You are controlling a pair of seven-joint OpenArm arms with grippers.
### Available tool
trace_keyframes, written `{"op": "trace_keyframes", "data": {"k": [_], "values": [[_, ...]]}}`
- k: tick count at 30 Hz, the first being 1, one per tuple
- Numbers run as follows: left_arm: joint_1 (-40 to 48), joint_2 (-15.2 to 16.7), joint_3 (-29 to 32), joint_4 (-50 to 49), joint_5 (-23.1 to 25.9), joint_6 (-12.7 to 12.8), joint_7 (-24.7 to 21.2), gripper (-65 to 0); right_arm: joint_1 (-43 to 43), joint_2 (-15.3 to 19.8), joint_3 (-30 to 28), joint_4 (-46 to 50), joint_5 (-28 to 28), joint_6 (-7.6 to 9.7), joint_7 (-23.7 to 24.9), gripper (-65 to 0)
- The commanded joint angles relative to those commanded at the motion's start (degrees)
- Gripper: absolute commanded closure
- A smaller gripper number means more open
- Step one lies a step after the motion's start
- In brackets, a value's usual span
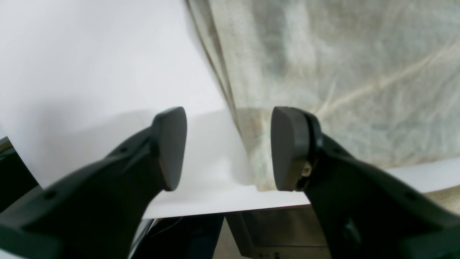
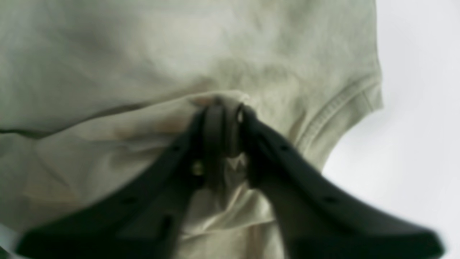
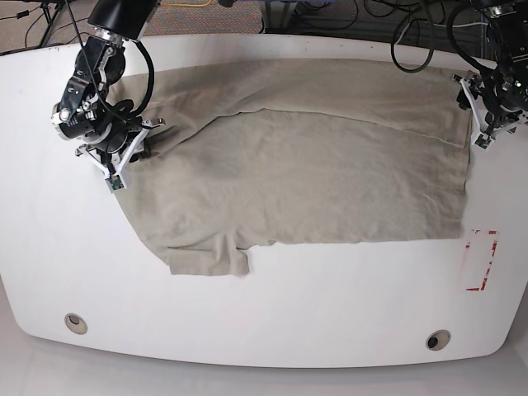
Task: Layout the t-shirt on the table in an organized manner, then fold the t-shirt properly
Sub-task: 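Adjust the right gripper's grip on the shirt edge, pulling it taut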
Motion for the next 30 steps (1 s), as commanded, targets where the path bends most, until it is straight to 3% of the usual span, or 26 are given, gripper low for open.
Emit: {"op": "trace_keyframes", "data": {"k": [4, 6, 14, 20, 23, 30], "values": [[0.0, 0.0, 0.0, 0.0, 0.0, 0.0, 0.0, -34.6, 0.1, 1.1, 0.3, 1.4, 0.0, 0.00, 0.1, -44.7], [0.0, 0.0, 0.0, 0.0, 0.0, 0.0, 0.0, -34.6, -0.2, 1.1, 1.4, 3.2, 0.0, 0.00, -0.1, -46.9], [0.0, 0.2, 0.0, 0.3, -0.3, 0.0, 0.0, -34.6, -5.4, 0.5, 4.0, 10.9, 0.4, 0.00, -2.8, -47.2], [-0.7, 1.9, 0.0, 0.1, -0.1, 0.0, -0.1, -34.6, -9.6, -3.2, 4.0, 11.8, 0.5, 0.00, -2.8, -47.1], [-2.0, 3.1, 0.0, 0.0, 0.0, 0.0, -0.1, -34.6, -10.5, -5.0, 3.8, 11.8, 0.5, 0.00, -2.8, -43.9], [-2.5, 3.4, 1.6, -0.1, 0.0, 0.0, -0.1, -34.6, -10.5, -8.7, 3.6, 11.7, 0.5, 0.00, -2.8, -19.0]]}}
